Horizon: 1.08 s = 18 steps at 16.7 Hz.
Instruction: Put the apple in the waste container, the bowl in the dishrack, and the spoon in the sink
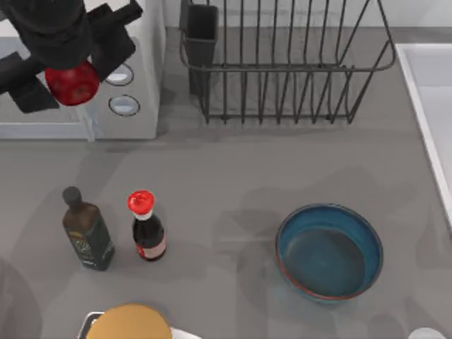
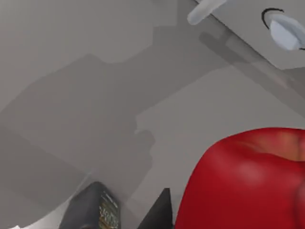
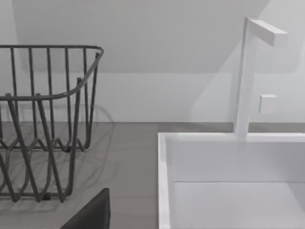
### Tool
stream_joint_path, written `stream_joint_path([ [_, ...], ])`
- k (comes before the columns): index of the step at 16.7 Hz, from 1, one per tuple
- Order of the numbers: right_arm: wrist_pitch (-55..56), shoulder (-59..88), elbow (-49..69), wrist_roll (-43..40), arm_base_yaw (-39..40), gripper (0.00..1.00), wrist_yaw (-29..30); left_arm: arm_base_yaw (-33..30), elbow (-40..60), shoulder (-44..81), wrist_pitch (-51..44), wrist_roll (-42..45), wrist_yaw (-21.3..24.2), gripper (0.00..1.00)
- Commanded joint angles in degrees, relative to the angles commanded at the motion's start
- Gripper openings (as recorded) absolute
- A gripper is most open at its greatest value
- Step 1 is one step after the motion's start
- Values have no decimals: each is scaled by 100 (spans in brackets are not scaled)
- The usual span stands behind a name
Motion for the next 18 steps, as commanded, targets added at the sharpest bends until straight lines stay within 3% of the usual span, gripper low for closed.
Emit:
stream_joint_path([
  [6, 0, 0, 0, 0, 0, 100, 0, 794, -834, -705, -492, -4915, -556, 0],
  [10, 0, 0, 0, 0, 0, 100, 0, 1415, -1406, -894, -789, -7720, -782, 0],
  [14, 0, 0, 0, 0, 0, 100, 0, 1987, -1867, -980, -972, -9937, -857, 0],
  [18, 0, 0, 0, 0, 0, 100, 0, 2431, -2160, -976, -1065, -11474, -832, 0],
])
